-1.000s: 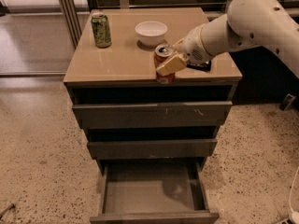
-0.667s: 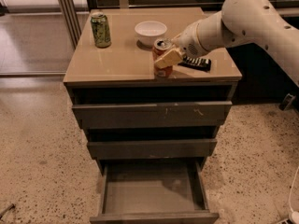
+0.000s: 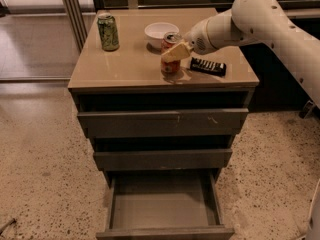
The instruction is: Pick coke can from bottom drawer and place on counter
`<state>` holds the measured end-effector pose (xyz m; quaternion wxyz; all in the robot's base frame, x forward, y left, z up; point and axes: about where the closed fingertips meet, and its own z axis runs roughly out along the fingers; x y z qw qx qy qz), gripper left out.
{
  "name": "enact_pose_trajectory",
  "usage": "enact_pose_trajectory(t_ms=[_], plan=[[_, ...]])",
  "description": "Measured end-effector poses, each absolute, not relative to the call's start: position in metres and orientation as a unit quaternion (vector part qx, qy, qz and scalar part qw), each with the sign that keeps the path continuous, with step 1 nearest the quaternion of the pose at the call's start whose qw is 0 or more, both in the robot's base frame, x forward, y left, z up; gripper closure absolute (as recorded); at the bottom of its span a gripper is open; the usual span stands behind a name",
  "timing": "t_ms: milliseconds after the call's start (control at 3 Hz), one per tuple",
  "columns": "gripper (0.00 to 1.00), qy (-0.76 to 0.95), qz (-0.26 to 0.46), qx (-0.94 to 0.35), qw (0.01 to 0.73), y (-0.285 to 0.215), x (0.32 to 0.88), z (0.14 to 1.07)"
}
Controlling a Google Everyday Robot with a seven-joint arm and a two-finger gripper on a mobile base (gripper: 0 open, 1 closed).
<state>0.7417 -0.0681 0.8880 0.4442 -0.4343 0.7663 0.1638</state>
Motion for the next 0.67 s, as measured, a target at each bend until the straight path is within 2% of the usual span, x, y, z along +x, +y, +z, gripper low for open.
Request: enact_pose_trajectory(t_ms=[667], plan=[[1.0, 0.803, 0.177, -0.384, 0.42, -0.067, 0.7552, 0.8878]])
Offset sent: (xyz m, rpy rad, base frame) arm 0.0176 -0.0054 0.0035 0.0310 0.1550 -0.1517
